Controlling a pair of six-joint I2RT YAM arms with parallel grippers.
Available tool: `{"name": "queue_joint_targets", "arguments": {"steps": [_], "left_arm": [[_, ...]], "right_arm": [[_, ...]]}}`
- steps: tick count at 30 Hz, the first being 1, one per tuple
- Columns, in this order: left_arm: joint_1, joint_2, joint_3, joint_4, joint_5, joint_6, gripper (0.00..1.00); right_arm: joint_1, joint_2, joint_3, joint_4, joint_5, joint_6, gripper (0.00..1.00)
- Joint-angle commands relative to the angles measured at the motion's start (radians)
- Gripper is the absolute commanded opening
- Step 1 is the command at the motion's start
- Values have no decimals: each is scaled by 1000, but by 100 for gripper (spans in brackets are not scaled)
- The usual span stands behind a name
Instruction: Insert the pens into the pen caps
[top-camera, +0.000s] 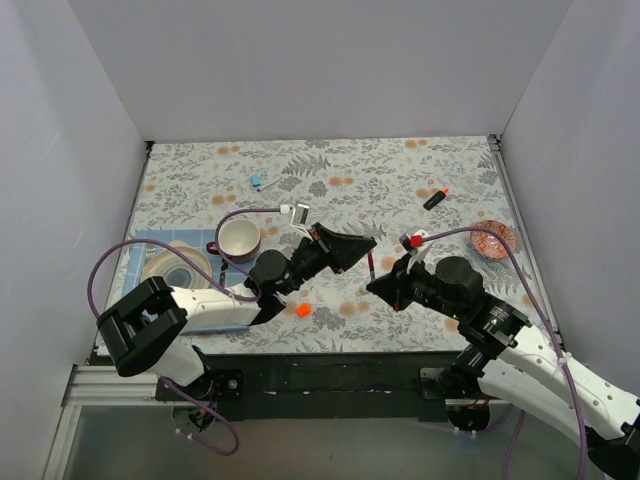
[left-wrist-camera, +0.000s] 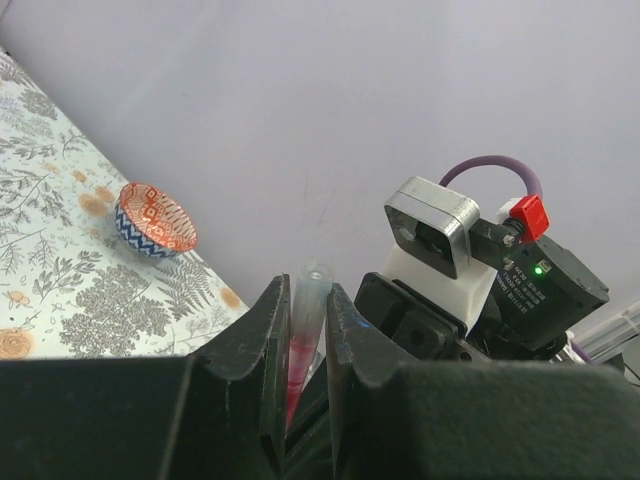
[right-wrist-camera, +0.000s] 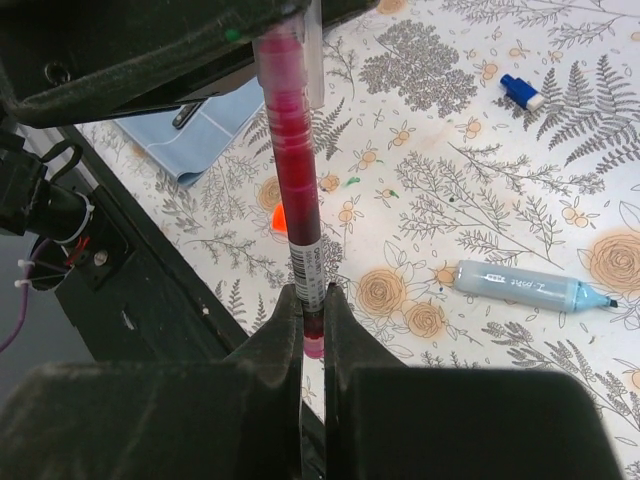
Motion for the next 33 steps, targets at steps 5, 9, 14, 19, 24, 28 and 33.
{"name": "queue_joint_targets", "arguments": {"steps": [5, 9, 14, 19, 24, 28, 33], "left_arm": [[-176, 57, -95, -188, 347, -77, 0], [-177, 34, -48, -242, 350, -49, 0], [-186, -22, -35, -363, 314, 9, 0], [-215, 4, -52, -360, 284, 8, 0], [-214, -50, -52, -365, 233, 15, 0], [-145, -126, 6, -542, 192, 17, 0], [30, -200, 161, -788, 153, 57, 0]], "right_arm": [[-70, -46, 127, 600, 362, -7, 1], [-73, -27, 113, 574, 280, 15, 1], [-76, -112, 49, 601, 296, -16, 1], [-76, 5, 282, 392, 236, -96, 1], [-76, -6, 224, 405, 211, 6, 1], [-76, -53, 144, 355, 129, 87, 15], [-76, -148, 72, 195, -20, 135, 57]]}}
